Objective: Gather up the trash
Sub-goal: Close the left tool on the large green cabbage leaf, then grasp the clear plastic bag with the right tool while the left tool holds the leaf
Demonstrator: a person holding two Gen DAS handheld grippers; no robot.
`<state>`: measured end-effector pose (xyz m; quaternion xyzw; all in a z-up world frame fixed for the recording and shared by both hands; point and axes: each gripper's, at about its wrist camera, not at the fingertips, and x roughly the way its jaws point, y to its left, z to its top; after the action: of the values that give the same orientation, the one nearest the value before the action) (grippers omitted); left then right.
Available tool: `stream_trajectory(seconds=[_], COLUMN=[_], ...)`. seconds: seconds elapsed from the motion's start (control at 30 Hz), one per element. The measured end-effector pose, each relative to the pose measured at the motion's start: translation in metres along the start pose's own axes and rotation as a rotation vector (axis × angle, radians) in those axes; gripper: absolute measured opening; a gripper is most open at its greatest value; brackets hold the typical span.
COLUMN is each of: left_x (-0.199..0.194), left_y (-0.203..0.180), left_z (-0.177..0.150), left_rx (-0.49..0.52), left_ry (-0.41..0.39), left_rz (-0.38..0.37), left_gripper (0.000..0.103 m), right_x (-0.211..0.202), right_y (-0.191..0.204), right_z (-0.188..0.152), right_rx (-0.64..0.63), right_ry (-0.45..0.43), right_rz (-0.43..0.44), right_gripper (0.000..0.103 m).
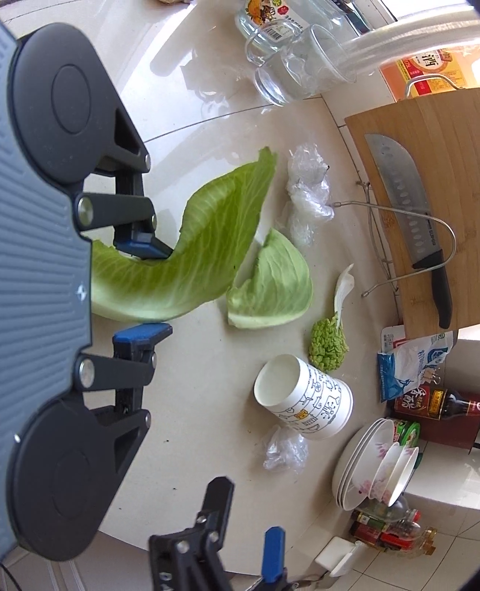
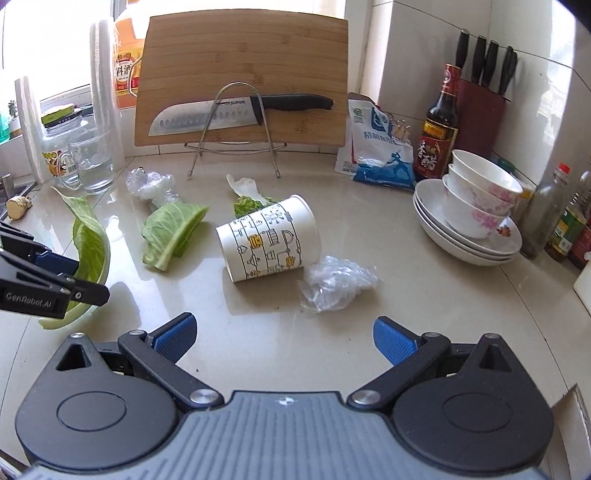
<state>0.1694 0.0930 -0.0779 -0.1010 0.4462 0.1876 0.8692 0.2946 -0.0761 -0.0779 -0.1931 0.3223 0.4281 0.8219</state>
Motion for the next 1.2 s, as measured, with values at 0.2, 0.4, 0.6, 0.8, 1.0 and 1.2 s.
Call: stream_trajectory(seconds=[0.2, 0.4, 0.6, 0.8, 1.0, 1.2], left_x=[-0.009, -0.011, -0.005, 0.001, 0.006, 0.005], left_y=[0.014, 0.026, 0.03, 0.031, 0.032, 0.03], left_z=[-0.005, -0.001, 0.01, 0.021, 0.026, 0.028], left_rx=[0.011, 0.004, 0.029, 0.054, 0.061, 0.073], left_ry=[0.004, -0.007, -0.014, -0.017, -0.011, -0.011], left_rz=[0.009, 0.01, 0.004, 0.006, 0.008, -0.003], left_gripper=[0.036, 0.036, 0.036, 0.036, 0.036, 0.036], right_x=[0.029, 0.047, 0.058, 0.086, 0.095, 0.09], right_y=[0.009, 0.009, -0.015, -0.027, -0.029, -0.033], right_z=[0.022, 0.025, 0.013, 0.011, 0.015, 0.016], right_rx=[0.013, 0.03, 0.084, 0.097, 0.086, 0.096], right_ry=[-0.002, 0.032, 0.071, 0.08, 0.073, 0.064], right_rz=[0.049, -0.004, -0.104, -0.146, -0.141, -0.14], right_gripper=[0.103, 0.103, 0.103, 0.088, 0.071, 0.05])
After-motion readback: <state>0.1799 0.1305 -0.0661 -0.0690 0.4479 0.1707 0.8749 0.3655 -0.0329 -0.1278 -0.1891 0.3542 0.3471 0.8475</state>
